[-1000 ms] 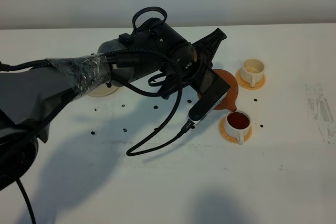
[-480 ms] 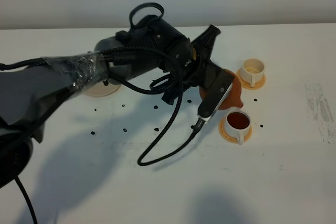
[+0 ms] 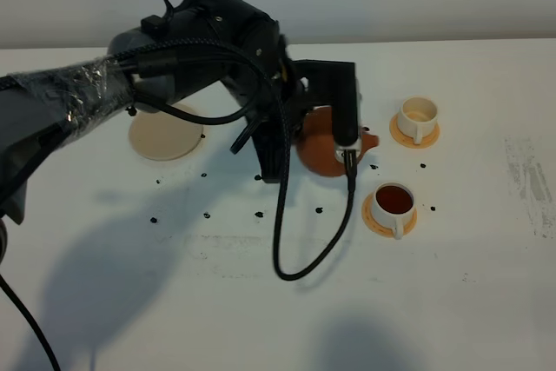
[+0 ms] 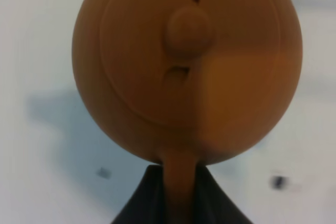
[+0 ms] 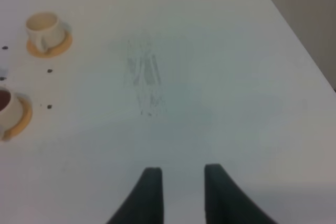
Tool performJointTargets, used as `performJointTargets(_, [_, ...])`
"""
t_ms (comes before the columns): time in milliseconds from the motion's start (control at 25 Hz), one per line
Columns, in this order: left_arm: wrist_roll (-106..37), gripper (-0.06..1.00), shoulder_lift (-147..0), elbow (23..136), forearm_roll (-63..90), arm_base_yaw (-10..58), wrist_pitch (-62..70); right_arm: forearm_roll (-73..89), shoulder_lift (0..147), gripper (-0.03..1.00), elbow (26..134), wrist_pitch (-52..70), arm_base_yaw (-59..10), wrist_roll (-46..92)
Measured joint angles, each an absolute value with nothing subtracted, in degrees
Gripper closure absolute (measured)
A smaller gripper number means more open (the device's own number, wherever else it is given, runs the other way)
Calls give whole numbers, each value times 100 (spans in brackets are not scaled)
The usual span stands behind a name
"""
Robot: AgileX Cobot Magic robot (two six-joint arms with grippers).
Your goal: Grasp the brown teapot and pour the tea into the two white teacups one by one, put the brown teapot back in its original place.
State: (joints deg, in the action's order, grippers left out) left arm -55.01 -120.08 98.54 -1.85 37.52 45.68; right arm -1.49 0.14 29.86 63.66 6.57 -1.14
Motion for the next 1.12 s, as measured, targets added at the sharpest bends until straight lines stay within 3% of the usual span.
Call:
performJointTargets(360, [-3897,86,-12008,9854,251,3538,5123,-149,14,75,2986,6366,657,-114])
performJointTargets(1120, [-3381,86,-12629,9854,674,3515,5241,-149,14,75,2986,6366,657,-114])
